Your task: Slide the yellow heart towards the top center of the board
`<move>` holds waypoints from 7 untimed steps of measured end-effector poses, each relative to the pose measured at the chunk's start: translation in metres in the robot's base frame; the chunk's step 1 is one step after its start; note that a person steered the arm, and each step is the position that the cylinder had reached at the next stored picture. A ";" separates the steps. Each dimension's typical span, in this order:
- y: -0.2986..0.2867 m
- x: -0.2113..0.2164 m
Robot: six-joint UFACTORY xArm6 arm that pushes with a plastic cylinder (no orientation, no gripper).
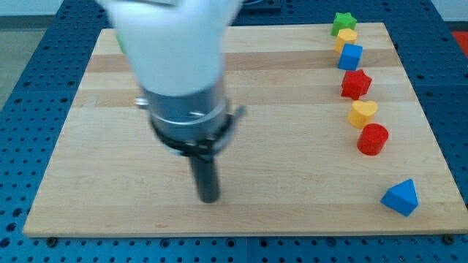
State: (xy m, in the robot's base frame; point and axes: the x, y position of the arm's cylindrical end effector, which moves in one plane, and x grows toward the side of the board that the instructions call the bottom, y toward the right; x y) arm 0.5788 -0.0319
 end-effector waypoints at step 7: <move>0.250 -0.126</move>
State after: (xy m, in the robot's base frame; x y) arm 0.4530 0.2179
